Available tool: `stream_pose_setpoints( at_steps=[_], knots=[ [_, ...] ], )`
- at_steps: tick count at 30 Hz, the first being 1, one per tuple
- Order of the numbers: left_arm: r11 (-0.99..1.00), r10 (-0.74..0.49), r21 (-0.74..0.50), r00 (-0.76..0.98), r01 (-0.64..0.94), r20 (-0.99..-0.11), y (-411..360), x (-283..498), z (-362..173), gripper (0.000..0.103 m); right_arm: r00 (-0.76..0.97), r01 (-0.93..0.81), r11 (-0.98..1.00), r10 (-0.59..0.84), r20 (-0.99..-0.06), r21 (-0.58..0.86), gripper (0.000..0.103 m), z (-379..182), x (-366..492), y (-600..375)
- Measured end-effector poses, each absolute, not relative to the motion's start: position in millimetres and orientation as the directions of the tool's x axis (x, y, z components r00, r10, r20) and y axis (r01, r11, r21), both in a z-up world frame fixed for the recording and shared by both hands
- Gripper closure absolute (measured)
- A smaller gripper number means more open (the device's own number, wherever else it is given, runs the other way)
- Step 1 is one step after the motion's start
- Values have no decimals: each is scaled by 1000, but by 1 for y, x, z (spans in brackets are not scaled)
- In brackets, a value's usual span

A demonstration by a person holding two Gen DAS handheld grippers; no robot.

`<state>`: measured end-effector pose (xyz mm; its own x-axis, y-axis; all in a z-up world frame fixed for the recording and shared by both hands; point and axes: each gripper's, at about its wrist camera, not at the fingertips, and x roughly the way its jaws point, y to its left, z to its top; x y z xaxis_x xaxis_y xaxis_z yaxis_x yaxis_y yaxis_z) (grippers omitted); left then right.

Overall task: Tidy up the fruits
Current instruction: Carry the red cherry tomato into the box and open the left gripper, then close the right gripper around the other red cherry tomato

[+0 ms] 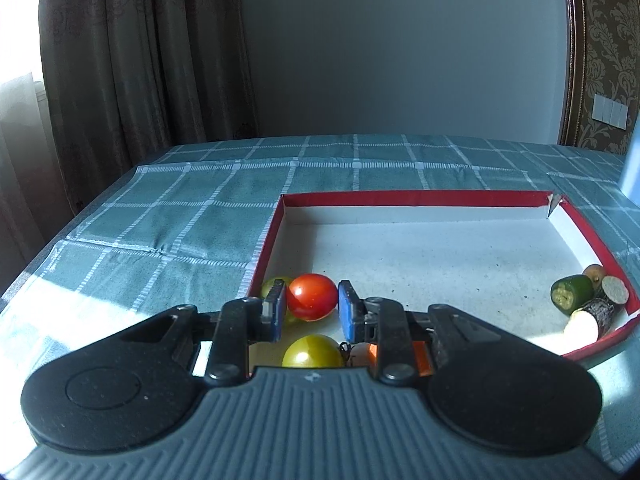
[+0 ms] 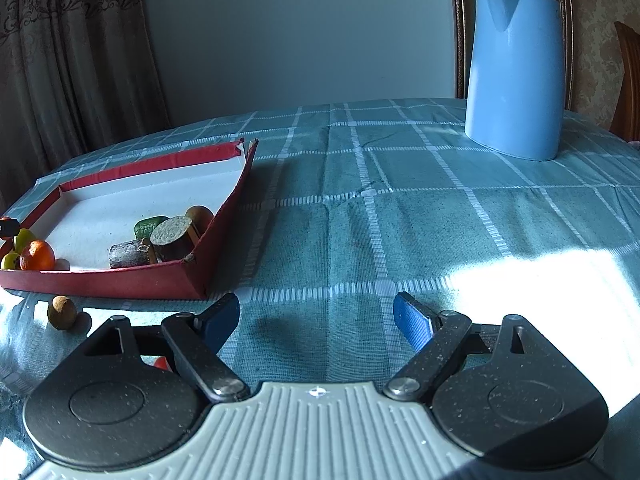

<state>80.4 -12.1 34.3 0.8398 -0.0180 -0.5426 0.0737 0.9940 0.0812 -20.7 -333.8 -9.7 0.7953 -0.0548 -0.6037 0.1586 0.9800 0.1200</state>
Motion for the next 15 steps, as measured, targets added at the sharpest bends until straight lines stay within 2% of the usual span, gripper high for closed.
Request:
stream_pose_setpoints(
  at_steps=[4, 7, 9, 11, 13, 15],
  knots=[
    [990, 11, 121, 836, 66, -548, -16, 79, 28, 75, 795, 158, 980, -55, -604, 119, 19, -10, -21, -334],
    [991, 0, 113, 851, 69, -525, -14, 66, 32, 53, 796, 157, 980, -52, -603, 122, 18, -10, -21, -334],
    [991, 12, 123, 871, 56, -491, -12, 53, 37, 24, 797, 156, 980, -50, -602, 125, 18, -9, -21, -334],
    [989, 23, 138, 889, 46, -458, -10, 38, 39, 16, 800, 155, 978, -43, -598, 137, 18, -9, -22, -336],
    [990, 9, 131, 890, 57, -456, -6, 21, 41, 13, 811, 150, 975, -28, -584, 162, 18, -8, -25, -339],
    [990, 12, 128, 891, 52, -454, -1, 10, 38, 5, 822, 132, 974, -3, -569, 186, 18, -7, -27, -341]
  ],
)
